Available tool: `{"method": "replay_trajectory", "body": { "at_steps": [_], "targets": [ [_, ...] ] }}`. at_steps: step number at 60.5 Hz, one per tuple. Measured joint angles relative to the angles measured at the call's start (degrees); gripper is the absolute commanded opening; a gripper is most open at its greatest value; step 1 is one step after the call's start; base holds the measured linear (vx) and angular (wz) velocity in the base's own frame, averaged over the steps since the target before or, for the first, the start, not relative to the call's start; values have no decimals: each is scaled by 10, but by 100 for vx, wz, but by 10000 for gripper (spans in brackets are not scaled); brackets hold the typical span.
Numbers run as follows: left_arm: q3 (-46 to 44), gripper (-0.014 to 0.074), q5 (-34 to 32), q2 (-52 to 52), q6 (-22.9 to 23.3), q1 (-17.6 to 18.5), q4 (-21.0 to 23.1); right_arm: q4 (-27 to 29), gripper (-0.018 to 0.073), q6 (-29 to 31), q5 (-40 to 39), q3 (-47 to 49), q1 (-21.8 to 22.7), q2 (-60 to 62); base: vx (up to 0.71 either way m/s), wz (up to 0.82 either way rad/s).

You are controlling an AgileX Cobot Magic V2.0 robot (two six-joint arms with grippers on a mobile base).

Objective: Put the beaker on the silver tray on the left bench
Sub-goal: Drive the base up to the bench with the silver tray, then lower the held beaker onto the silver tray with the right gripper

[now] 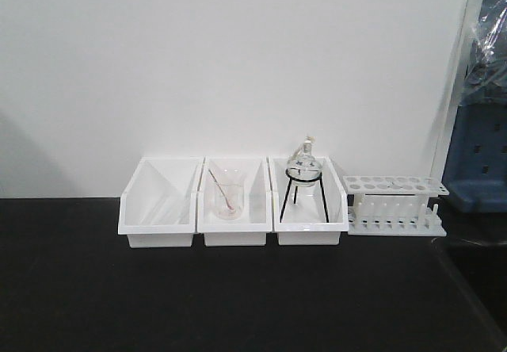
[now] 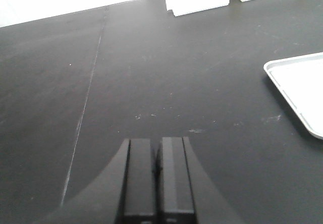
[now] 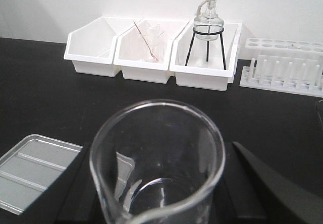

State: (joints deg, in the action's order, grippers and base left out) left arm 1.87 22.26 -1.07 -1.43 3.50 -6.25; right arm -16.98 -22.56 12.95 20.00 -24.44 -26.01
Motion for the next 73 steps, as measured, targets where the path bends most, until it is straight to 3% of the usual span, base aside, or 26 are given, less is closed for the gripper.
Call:
{"method": "replay_trajectory", "body": {
  "at_steps": [26, 38, 46, 57, 73],
  "targets": [
    [0, 1, 0, 0, 0, 0, 0, 0, -11, 0, -32, 0, 0, 0, 0, 0],
    [0, 1, 0, 0, 0, 0, 0, 0, -11, 0, -93, 0, 0, -7, 0, 0],
    [0, 1, 0, 0, 0, 0, 0, -1, -11, 0, -150, 0, 0, -86, 0, 0],
    [0, 1, 0, 0, 0, 0, 0, -33, -11, 9, -329, 1, 0, -287, 0, 0],
    [0, 1, 0, 0, 0, 0, 0, -217, -11, 13, -656, 79, 0, -666, 0, 0]
  ]
}}
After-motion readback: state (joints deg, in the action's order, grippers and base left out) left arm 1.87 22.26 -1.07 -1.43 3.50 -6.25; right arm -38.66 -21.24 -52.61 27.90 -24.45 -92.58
